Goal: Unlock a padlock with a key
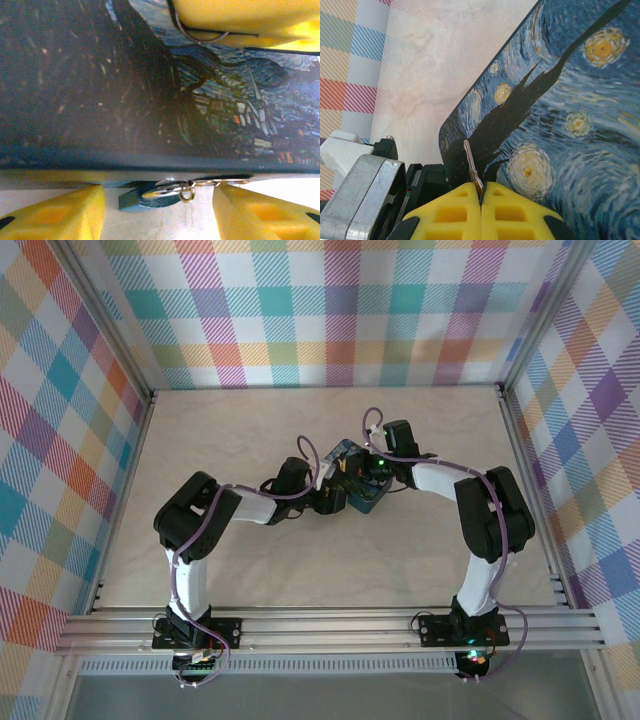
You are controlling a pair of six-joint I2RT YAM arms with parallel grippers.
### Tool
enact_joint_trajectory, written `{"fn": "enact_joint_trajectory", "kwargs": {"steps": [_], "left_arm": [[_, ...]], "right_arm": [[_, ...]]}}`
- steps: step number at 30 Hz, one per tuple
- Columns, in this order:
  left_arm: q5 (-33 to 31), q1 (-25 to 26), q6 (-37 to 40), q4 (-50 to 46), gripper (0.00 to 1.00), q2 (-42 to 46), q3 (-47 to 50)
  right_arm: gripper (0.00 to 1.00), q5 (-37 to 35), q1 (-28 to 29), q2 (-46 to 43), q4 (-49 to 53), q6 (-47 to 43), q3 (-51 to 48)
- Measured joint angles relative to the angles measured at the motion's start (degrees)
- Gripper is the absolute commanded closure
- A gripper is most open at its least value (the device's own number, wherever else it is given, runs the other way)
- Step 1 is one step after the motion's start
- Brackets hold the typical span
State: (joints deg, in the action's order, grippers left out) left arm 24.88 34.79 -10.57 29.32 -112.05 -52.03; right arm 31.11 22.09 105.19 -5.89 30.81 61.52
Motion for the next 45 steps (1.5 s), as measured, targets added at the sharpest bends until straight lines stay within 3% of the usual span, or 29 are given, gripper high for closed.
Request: {"fn": "enact_joint_trajectory", "kwargs": {"steps": [30,45], "left_arm": [[-4.6,1.8,4.0,-5.7,0.54,-0.2,-2.6],[-3.2,4.3,-0.2,-5.2,0.54,-0.2,-2.6]], "right_arm": [[1.00,-0.1,-0.1,0.0,0.0,0.0,0.0],[1.00,-0.2,-0.1,0.0,0.0,0.0,0.0]]}}
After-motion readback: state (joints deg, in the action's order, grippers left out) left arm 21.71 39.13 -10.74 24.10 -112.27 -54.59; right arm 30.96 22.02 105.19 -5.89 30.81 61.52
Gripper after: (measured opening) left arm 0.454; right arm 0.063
